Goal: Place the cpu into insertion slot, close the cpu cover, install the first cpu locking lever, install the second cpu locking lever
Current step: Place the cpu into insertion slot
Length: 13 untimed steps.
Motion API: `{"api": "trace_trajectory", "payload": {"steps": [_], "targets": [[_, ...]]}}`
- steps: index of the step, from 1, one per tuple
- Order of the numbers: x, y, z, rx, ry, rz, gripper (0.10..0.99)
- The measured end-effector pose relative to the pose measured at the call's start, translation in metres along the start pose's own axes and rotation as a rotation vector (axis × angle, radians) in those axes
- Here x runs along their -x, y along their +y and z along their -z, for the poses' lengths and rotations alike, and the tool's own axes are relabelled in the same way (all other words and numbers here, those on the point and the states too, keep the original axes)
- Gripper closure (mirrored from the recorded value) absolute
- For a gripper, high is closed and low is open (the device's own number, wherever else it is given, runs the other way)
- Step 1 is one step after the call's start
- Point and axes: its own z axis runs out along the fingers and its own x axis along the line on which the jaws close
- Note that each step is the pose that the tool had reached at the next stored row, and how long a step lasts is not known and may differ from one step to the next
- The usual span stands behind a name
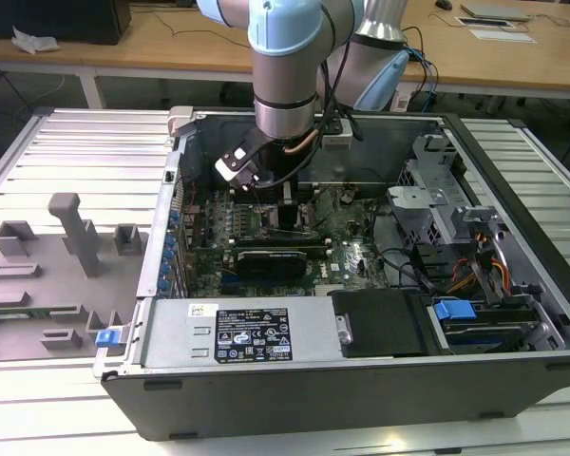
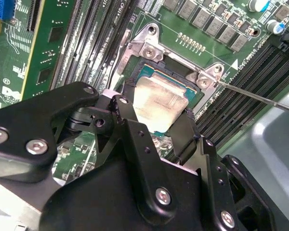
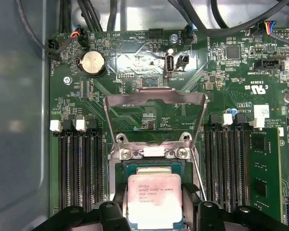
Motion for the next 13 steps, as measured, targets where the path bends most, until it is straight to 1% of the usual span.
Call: {"api": "trace_trajectory", "payload": {"steps": [6, 8, 9, 12, 13], "targets": [[0.0, -0.0001, -0.0008, 0.0, 0.0001, 0.0, 0.545], [0.0, -0.0001, -0.001, 0.0, 0.0003, 0.0, 0.533], [0.0, -0.0001, -0.001, 0.0, 0.0002, 0.0, 0.471], [-0.0001, 0.0, -0.0006, 0.0, 0.0003, 0.0, 0.471], [-0.0001, 0.0001, 0.0013, 0.0, 0.0003, 0.0, 0.471]]}}
